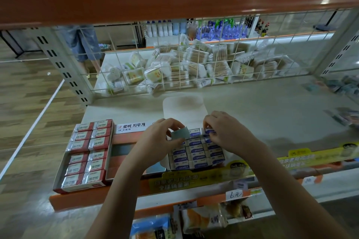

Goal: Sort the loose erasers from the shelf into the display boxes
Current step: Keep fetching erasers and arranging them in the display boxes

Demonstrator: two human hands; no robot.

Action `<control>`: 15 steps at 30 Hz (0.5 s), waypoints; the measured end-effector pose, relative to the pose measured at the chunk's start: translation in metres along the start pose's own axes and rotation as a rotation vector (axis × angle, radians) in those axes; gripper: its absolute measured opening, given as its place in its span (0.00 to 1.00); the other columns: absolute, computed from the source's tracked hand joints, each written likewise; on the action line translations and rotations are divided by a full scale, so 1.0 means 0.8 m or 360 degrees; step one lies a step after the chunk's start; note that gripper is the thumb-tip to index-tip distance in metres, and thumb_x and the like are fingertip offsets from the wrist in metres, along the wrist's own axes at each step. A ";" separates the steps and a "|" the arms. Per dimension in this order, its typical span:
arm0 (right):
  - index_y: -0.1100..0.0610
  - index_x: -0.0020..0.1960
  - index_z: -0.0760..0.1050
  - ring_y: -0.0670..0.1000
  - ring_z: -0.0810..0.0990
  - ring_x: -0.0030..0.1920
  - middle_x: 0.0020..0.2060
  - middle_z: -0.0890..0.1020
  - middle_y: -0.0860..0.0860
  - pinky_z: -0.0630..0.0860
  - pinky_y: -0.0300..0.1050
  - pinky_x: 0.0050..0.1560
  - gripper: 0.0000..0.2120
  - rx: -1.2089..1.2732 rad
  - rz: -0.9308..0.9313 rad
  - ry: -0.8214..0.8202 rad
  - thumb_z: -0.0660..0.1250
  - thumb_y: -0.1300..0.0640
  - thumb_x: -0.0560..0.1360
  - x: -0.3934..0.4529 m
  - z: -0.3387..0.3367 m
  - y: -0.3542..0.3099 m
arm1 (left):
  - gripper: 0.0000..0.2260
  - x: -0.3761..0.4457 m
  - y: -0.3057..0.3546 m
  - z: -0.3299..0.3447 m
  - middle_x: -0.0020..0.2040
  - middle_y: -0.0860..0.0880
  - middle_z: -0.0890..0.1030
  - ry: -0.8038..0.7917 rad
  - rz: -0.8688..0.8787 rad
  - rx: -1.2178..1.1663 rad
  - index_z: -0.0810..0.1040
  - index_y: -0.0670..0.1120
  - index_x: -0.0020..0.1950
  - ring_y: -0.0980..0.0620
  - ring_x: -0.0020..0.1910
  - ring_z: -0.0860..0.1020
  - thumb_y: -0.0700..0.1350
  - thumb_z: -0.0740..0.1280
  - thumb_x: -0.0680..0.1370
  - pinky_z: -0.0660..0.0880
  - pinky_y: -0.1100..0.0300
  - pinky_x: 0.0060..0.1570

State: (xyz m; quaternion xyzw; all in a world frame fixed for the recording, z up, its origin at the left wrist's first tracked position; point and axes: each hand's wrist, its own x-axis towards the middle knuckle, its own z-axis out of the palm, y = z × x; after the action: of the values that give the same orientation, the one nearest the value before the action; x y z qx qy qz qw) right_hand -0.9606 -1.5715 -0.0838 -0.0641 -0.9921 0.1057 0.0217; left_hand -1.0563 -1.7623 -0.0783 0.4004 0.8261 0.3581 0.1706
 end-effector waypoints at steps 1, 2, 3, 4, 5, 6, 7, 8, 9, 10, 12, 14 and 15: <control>0.56 0.52 0.72 0.49 0.71 0.51 0.48 0.74 0.50 0.68 0.37 0.49 0.07 -0.0016 -0.0001 -0.0001 0.62 0.62 0.74 0.001 -0.001 -0.001 | 0.09 0.000 0.000 0.000 0.48 0.62 0.73 -0.0006 0.0002 0.0012 0.73 0.59 0.52 0.62 0.47 0.75 0.48 0.68 0.75 0.75 0.67 0.45; 0.56 0.51 0.71 0.49 0.71 0.51 0.47 0.74 0.50 0.69 0.38 0.49 0.07 -0.0033 -0.0005 0.0000 0.61 0.62 0.74 0.002 -0.001 -0.003 | 0.09 0.001 0.000 0.001 0.48 0.62 0.73 -0.0012 0.0003 0.0023 0.73 0.59 0.52 0.62 0.47 0.75 0.48 0.68 0.75 0.74 0.68 0.44; 0.56 0.50 0.71 0.49 0.71 0.50 0.47 0.73 0.50 0.71 0.39 0.49 0.06 -0.0047 -0.0010 0.0002 0.61 0.63 0.74 0.003 -0.001 -0.004 | 0.09 0.001 0.000 0.001 0.48 0.62 0.73 -0.0018 0.0004 0.0033 0.73 0.59 0.53 0.63 0.47 0.74 0.48 0.68 0.75 0.74 0.69 0.43; 0.57 0.50 0.70 0.49 0.71 0.50 0.47 0.73 0.51 0.72 0.40 0.49 0.06 -0.0056 -0.0015 0.0002 0.61 0.64 0.74 0.004 -0.002 -0.006 | 0.09 0.001 0.000 0.001 0.47 0.63 0.73 -0.0025 0.0004 0.0043 0.72 0.59 0.53 0.63 0.47 0.74 0.48 0.68 0.75 0.73 0.71 0.41; 0.57 0.50 0.70 0.50 0.71 0.50 0.47 0.73 0.51 0.72 0.41 0.50 0.06 -0.0060 -0.0022 -0.0001 0.60 0.64 0.74 0.004 -0.002 -0.006 | 0.09 0.001 0.001 0.001 0.47 0.63 0.72 -0.0030 0.0003 0.0053 0.72 0.59 0.53 0.64 0.47 0.74 0.48 0.68 0.75 0.72 0.72 0.40; 0.56 0.50 0.70 0.50 0.71 0.50 0.46 0.73 0.51 0.73 0.41 0.50 0.06 -0.0064 -0.0031 -0.0009 0.60 0.64 0.74 0.005 -0.003 -0.007 | 0.09 0.002 0.001 0.002 0.47 0.63 0.72 -0.0034 0.0002 0.0061 0.72 0.59 0.53 0.64 0.47 0.74 0.48 0.68 0.75 0.71 0.73 0.39; 0.56 0.50 0.70 0.50 0.71 0.50 0.46 0.73 0.50 0.72 0.41 0.50 0.06 -0.0064 -0.0043 -0.0020 0.61 0.64 0.74 0.005 -0.004 -0.006 | 0.10 0.002 0.001 0.002 0.47 0.63 0.72 -0.0032 0.0003 0.0069 0.72 0.59 0.53 0.65 0.46 0.74 0.48 0.68 0.75 0.71 0.73 0.38; 0.56 0.50 0.69 0.49 0.70 0.50 0.46 0.72 0.50 0.71 0.40 0.49 0.07 -0.0057 -0.0057 -0.0028 0.61 0.63 0.74 0.006 -0.005 -0.005 | 0.10 0.002 0.002 0.002 0.47 0.63 0.72 -0.0026 0.0007 0.0074 0.72 0.59 0.53 0.65 0.46 0.74 0.48 0.68 0.75 0.71 0.73 0.38; 0.56 0.50 0.70 0.49 0.70 0.50 0.45 0.72 0.49 0.70 0.39 0.48 0.07 -0.0042 -0.0068 -0.0026 0.61 0.63 0.73 0.006 -0.006 -0.004 | 0.10 0.003 0.003 0.002 0.47 0.63 0.72 -0.0018 0.0015 0.0077 0.72 0.60 0.53 0.64 0.46 0.74 0.48 0.68 0.75 0.71 0.73 0.38; 0.56 0.51 0.70 0.48 0.69 0.49 0.44 0.70 0.48 0.68 0.37 0.48 0.07 -0.0028 -0.0074 -0.0011 0.62 0.63 0.73 0.006 -0.008 -0.002 | 0.10 0.004 0.004 0.003 0.47 0.63 0.72 -0.0008 0.0030 0.0079 0.72 0.60 0.53 0.64 0.46 0.74 0.48 0.68 0.75 0.71 0.73 0.38; 0.55 0.51 0.71 0.47 0.67 0.48 0.44 0.68 0.47 0.64 0.35 0.48 0.08 -0.0037 -0.0084 0.0043 0.62 0.62 0.73 0.005 -0.010 0.002 | 0.10 0.008 0.007 0.004 0.47 0.62 0.73 0.0017 0.0073 0.0092 0.73 0.59 0.53 0.64 0.46 0.74 0.48 0.69 0.75 0.72 0.73 0.39; 0.55 0.51 0.71 0.46 0.66 0.49 0.44 0.68 0.46 0.61 0.33 0.47 0.08 -0.0075 -0.0101 0.0086 0.62 0.62 0.73 0.005 -0.011 0.006 | 0.10 0.011 0.008 0.007 0.48 0.60 0.73 0.0032 0.0105 0.0132 0.74 0.57 0.54 0.62 0.46 0.74 0.47 0.69 0.75 0.72 0.72 0.42; 0.55 0.51 0.71 0.46 0.66 0.49 0.44 0.68 0.46 0.60 0.33 0.47 0.08 -0.0088 -0.0105 0.0088 0.63 0.62 0.72 0.005 -0.011 0.008 | 0.11 0.013 0.008 0.009 0.48 0.60 0.73 0.0030 0.0111 0.0159 0.75 0.56 0.55 0.61 0.46 0.74 0.47 0.69 0.74 0.73 0.70 0.43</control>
State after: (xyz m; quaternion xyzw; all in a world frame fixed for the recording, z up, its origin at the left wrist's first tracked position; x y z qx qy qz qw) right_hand -0.9631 -1.5633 -0.0763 -0.0349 -0.9952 0.0755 0.0508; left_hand -1.0553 -1.7485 -0.0786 0.4336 0.8300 0.3260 0.1299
